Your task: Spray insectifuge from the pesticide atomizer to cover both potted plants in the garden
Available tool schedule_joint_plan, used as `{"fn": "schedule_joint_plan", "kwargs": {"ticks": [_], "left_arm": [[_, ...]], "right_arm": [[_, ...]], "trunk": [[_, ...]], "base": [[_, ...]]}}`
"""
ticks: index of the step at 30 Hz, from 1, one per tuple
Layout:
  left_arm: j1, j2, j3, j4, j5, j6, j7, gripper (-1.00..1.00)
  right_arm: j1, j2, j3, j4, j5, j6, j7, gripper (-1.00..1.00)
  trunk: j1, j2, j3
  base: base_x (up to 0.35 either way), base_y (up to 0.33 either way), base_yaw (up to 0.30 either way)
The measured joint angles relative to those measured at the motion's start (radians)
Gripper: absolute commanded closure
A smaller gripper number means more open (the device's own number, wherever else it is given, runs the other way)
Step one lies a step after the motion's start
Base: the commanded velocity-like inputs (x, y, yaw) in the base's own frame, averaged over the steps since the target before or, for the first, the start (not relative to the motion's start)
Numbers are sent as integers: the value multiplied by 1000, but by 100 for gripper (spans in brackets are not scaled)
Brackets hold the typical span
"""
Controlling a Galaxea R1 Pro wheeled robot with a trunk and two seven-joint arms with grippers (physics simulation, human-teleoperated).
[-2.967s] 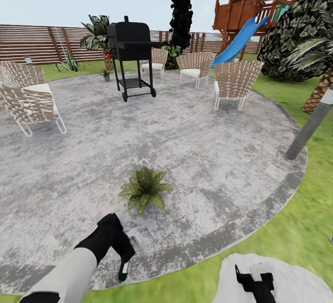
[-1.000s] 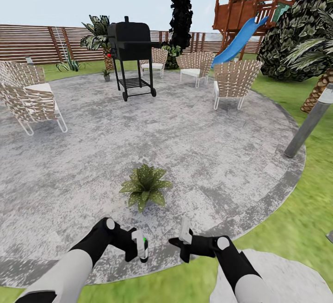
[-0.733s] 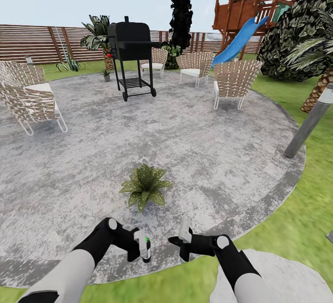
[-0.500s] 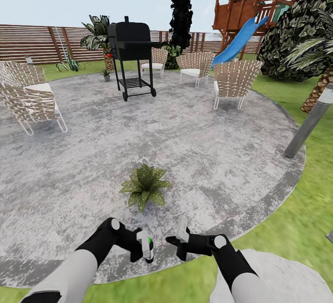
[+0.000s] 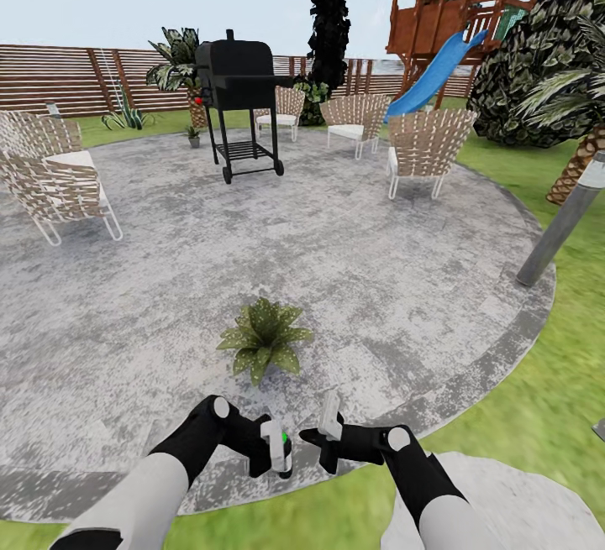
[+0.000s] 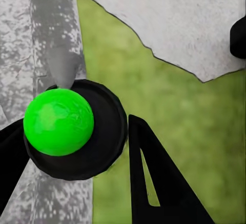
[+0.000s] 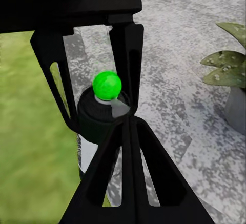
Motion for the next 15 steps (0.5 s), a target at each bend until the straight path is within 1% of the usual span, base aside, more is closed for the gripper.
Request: {"fn": "schedule_joint_plan", "kwargs": {"ticks": [4, 7, 15], "left_arm": [[0, -3, 0, 0, 3, -13, 0, 100], [0, -15, 0, 0, 3, -14, 0, 100], [0, -19, 0, 0, 4, -14, 0, 100]], "right_arm": [[0, 0, 0, 0, 0, 0, 0, 100], [0, 0, 0, 0, 0, 0, 0, 100], [0, 0, 0, 0, 0, 0, 0, 100]], "trunk": [[0, 0, 0], [0, 0, 0], [0, 0, 0]], "base": [[0, 0, 0], [0, 0, 0], [0, 0, 0]]}}
